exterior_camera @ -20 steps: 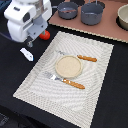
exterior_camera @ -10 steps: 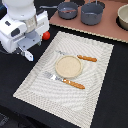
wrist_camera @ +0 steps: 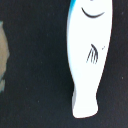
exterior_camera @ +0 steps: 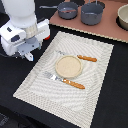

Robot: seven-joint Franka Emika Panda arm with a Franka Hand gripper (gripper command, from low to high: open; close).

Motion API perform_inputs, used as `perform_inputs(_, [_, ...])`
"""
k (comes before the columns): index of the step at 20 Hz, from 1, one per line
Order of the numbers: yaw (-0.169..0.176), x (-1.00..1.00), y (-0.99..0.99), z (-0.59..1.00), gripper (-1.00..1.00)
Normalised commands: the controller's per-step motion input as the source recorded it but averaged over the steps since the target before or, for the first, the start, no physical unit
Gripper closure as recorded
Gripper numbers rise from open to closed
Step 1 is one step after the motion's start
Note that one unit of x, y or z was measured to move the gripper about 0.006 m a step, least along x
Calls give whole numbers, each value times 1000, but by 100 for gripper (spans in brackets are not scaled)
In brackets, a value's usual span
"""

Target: Place the fish, sausage, and tomato into the frying pan.

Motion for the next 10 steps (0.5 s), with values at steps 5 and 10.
perform_inputs(5, [-39, -595, 204, -390, -100])
perform_inputs(10, [-37, -329, 98, -333, 100])
